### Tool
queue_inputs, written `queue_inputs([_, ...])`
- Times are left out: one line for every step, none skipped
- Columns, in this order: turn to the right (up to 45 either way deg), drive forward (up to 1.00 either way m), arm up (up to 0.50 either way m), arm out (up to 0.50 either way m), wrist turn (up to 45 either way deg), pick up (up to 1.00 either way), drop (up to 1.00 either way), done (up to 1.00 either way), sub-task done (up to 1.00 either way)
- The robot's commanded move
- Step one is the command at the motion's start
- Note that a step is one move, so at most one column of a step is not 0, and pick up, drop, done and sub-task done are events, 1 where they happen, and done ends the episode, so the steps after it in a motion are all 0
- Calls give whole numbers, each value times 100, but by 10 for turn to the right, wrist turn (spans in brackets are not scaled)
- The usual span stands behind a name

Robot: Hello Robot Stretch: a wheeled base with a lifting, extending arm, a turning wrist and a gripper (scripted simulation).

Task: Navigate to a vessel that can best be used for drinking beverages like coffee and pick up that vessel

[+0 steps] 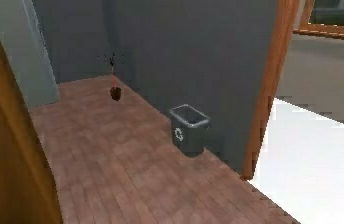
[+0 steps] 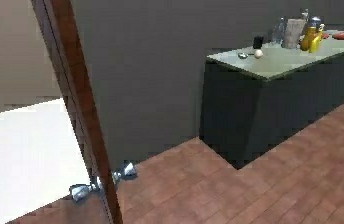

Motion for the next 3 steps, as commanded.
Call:
queue_inputs([90,0,0,0,0,0,0,0,0])
queue_inputs([0,45,0,0,0,0,0,0,0])
queue_inputs([420,0,0,0,0,0,0,0,0])
